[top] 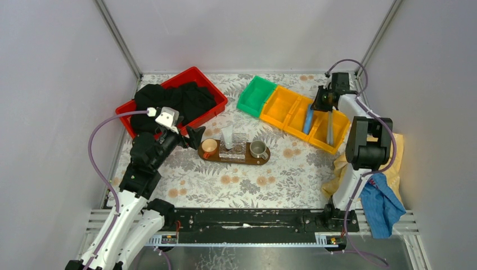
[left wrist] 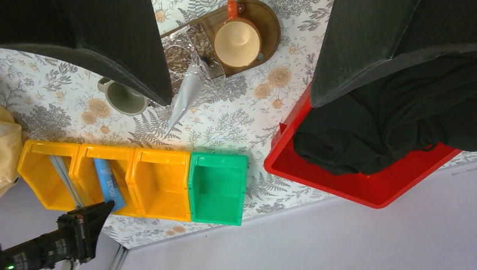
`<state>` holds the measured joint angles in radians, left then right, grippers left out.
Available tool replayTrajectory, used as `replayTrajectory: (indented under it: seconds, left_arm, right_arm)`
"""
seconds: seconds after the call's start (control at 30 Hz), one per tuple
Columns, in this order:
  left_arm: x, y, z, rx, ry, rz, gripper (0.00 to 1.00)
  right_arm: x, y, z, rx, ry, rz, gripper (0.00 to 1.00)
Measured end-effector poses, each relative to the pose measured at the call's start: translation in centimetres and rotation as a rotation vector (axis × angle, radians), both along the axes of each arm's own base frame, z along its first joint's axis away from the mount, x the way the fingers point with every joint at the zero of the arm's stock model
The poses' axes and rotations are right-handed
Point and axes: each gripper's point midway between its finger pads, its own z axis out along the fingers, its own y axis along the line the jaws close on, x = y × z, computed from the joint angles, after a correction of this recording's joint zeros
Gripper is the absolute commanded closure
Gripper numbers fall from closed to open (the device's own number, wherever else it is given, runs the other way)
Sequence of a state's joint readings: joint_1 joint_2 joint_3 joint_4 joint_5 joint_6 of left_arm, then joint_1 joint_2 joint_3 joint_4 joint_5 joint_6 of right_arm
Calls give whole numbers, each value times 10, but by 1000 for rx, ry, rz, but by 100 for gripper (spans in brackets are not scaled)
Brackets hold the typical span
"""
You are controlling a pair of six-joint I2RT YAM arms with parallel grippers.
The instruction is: Prepare toiletry sets of a toothbrush and toothpaste on the tray
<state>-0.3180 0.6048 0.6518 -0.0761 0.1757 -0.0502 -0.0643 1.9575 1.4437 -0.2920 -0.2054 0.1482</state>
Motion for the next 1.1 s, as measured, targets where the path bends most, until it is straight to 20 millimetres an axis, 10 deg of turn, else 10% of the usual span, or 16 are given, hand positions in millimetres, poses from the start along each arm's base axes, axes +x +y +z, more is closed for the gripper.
replayTrajectory:
  seconds: [0.6, 1.1]
  left_arm:
    - [-7, -22, -16, -37, 48, -120, 0]
    - [-57, -108, 31, -531, 190, -654, 0]
  right_arm:
    - [-35, 23, 139, 177, -459, 195, 100]
    - [-127, 99, 274, 646, -761, 598, 100]
